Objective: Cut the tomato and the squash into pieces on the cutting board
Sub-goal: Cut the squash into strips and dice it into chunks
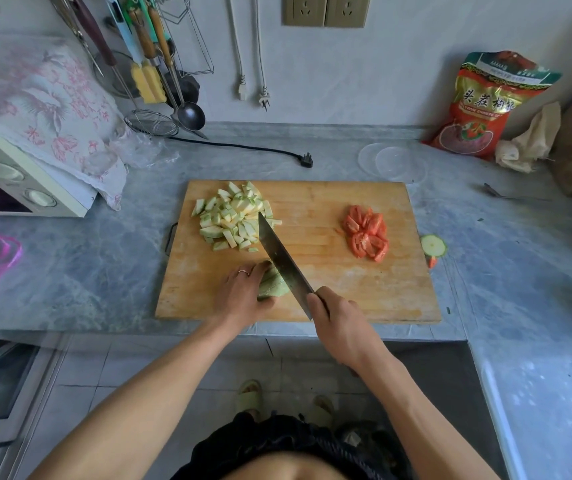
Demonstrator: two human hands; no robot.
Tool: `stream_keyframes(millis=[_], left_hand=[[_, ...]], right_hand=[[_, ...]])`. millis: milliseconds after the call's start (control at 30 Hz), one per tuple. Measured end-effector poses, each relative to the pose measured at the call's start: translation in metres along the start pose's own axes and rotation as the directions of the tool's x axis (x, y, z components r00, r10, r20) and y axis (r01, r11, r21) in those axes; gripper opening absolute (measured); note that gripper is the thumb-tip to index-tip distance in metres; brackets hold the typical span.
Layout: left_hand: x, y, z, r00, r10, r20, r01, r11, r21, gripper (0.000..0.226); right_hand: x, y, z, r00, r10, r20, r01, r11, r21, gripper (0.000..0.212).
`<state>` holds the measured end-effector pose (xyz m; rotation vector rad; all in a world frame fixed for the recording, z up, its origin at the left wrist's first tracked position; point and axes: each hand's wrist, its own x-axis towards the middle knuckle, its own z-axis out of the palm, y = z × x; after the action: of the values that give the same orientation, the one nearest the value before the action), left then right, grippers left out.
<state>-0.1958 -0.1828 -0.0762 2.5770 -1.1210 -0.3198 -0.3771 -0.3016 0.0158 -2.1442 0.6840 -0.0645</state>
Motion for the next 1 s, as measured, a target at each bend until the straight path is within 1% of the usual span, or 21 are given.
stream_keyframes(millis=[100, 200, 333, 467, 533, 633, 733, 900, 1000], left_hand=[[0.000, 0.003, -0.006, 1.000, -0.005, 0.002, 0.006, 0.999, -0.035, 0.067], [-0.004, -0.004, -0.009, 0.997, -0.055, -0.050, 0.053, 0.998, -0.036, 0.065], [-0.016, -0.027, -0.018, 0.986, -0.081, -0.148, 0.075, 0.996, -0.045, 0.064], [-0.029, -0.040, -0.024, 0.952, -0.206, -0.228, 0.185, 0.976, -0.111, 0.068], [-0.032, -0.043, -0.025, 0.942, -0.242, -0.232, 0.218, 0.968, -0.124, 0.067], [-0.033, -0.049, -0.026, 0.942, -0.247, -0.228, 0.224, 0.967, -0.122, 0.066], [-0.028, -0.056, -0.026, 0.934, -0.280, -0.220, 0.256, 0.958, -0.131, 0.064], [-0.023, -0.061, -0.018, 0.901, -0.332, -0.279, 0.299, 0.942, -0.155, 0.061], [-0.018, -0.059, -0.015, 0.899, -0.329, -0.289, 0.299, 0.943, -0.143, 0.063]], right_hand=[[0.001, 0.000, 0.002, 1.000, -0.006, 0.024, 0.006, 1.000, -0.013, 0.035], [0.003, -0.002, 0.000, 0.999, -0.023, 0.040, 0.023, 1.000, -0.019, 0.035], [0.011, -0.008, 0.000, 0.992, -0.088, 0.089, 0.093, 0.994, -0.058, 0.034], [0.027, -0.021, 0.004, 0.969, -0.169, 0.181, 0.184, 0.980, -0.070, 0.032], [0.038, -0.026, 0.006, 0.955, -0.201, 0.216, 0.220, 0.973, -0.069, 0.031], [0.054, -0.031, 0.010, 0.934, -0.248, 0.255, 0.281, 0.955, -0.098, 0.031], [0.063, -0.036, 0.016, 0.931, -0.271, 0.243, 0.302, 0.948, -0.101, 0.032], [0.072, -0.038, 0.030, 0.927, -0.304, 0.218, 0.335, 0.934, -0.124, 0.034], [0.078, -0.039, 0.027, 0.925, -0.312, 0.215, 0.344, 0.930, -0.132, 0.032]])
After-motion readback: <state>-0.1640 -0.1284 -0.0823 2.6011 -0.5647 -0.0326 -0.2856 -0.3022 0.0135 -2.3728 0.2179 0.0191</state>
